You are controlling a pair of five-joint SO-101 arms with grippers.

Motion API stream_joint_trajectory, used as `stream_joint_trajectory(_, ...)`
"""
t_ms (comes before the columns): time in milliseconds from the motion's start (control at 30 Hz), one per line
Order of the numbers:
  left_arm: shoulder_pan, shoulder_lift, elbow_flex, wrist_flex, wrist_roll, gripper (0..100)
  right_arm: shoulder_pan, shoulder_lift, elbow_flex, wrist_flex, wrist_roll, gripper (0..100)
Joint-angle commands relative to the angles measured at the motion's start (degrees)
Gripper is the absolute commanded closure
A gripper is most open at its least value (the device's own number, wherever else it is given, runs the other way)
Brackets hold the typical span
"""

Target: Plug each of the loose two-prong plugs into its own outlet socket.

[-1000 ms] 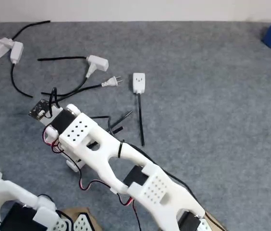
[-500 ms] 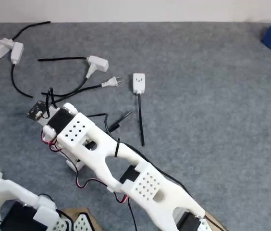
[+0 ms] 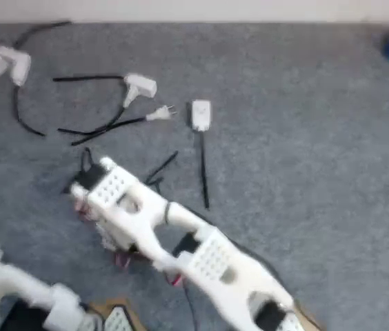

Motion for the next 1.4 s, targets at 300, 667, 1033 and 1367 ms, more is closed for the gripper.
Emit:
stream_joint_trajectory(300,-0.04,-1.19,-0.66,1.58,-1.85,72,0.31,-17.80,-0.31,0.66,-6.68,99.1)
stream_joint_trajectory(667,1.19,-1.01,-0.31,1.93,-4.57,72,12.00,-54.37,28.70,-0.57,-0.62,97.9)
stream_joint_trajectory(1033,14.11,-1.19,-1.36,19.34,-11.87,72,13.67,-83.82,86.11,-35.82,5.27,71.6)
stream_joint_trajectory(1367,42.42,-1.27,-10.33,41.93,-2.55,72,15.34,-97.19,104.48,-48.75,4.84,70.1)
